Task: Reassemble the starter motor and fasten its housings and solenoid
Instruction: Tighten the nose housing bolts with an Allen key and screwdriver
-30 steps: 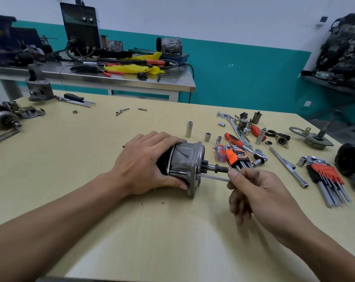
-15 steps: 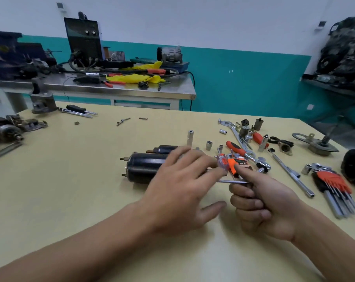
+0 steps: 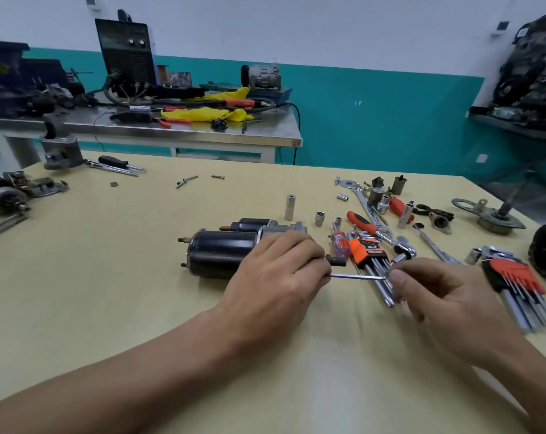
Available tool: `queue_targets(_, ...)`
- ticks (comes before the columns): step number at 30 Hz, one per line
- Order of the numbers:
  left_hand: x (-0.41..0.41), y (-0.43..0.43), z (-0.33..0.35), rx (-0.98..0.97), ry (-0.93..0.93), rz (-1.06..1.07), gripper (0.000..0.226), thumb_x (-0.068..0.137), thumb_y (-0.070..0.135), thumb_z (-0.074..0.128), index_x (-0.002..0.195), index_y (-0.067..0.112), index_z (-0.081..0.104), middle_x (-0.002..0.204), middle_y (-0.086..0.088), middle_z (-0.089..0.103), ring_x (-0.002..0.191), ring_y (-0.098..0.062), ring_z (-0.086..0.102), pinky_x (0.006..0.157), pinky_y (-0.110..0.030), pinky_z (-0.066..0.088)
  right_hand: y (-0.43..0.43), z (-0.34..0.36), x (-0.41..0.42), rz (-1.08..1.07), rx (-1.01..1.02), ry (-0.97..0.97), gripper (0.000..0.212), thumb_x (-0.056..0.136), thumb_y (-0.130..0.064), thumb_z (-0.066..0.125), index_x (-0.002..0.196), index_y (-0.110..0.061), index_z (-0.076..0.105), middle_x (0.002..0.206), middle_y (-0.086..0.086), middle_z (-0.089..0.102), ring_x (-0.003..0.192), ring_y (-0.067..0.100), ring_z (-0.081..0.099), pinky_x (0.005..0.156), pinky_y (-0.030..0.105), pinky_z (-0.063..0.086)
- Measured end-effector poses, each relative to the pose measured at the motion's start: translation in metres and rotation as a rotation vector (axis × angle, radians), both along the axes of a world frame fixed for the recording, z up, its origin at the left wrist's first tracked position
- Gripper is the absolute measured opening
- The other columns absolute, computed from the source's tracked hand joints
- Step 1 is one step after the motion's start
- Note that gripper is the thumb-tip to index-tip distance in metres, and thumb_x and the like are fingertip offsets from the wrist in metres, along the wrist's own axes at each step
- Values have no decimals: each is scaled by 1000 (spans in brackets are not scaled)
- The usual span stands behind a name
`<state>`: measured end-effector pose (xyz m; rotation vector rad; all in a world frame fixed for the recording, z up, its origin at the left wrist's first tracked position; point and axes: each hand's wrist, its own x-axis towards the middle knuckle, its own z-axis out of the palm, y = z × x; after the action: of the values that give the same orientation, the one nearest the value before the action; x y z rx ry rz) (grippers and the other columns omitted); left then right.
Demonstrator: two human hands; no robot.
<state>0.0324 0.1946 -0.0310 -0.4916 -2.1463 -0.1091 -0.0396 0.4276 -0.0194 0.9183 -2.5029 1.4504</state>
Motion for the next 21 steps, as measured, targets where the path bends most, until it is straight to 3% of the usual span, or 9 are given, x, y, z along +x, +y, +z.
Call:
queue_targets(4, -2, 0, -2, 10, -3, -5, 11, 91, 14, 70, 87, 5, 75, 91, -6, 71, 93, -28, 66, 79, -37, 50, -6, -9, 1, 61, 88, 112, 28, 81, -57, 57, 77, -34, 72, 67, -11, 67, 62, 11, 59, 53, 12, 39)
queue_targets(7, -3, 0, -2, 8, 0, -6, 10, 91, 14, 71, 88, 5, 75, 92, -6, 71, 94, -28, 66, 80, -38, 49, -9, -10, -1, -8, 50, 164, 28, 87, -57, 63, 71, -34, 68, 65, -14, 65, 61, 8, 59, 53, 9, 37)
queue_targets(12, -4, 0, -3, 19, 4, -14, 11, 91, 14, 70, 87, 5, 74, 91, -5, 70, 93, -27, 64, 82, -34, 44, -9, -7, -1, -55, 31, 233, 21, 83, -52, 69, 80, -31, 70, 79, -13, 67, 73, 14, 61, 57, 9, 41)
queue_targets(16, -4, 0, -4, 29, -1, -25, 12, 93, 15, 67, 87, 5, 73, 91, -5, 70, 94, -27, 64, 83, -35, 44, -14, -4, 3, -45, 22, 239, 14, 84, -51, 67, 79, -38, 68, 81, -15, 67, 72, 13, 61, 58, 7, 39)
queue_targets(19, -3, 0, -4, 16, -3, -23, 15, 94, 17, 65, 89, 5, 74, 92, -6, 70, 95, -27, 64, 83, -36, 44, -17, -6, 6, -14, -8, 108, 36, 83, -59, 62, 65, -29, 69, 62, -9, 64, 56, 8, 57, 53, 13, 41)
queue_targets(21, -3, -1, -4, 7, -8, -20, 14, 93, 18, 68, 89, 6, 74, 93, -5, 70, 96, -27, 64, 83, -36, 45, -19, -2, 8, 11, -89, -153, 44, 75, -59, 64, 62, -16, 69, 52, 0, 59, 46, 7, 50, 45, 18, 41)
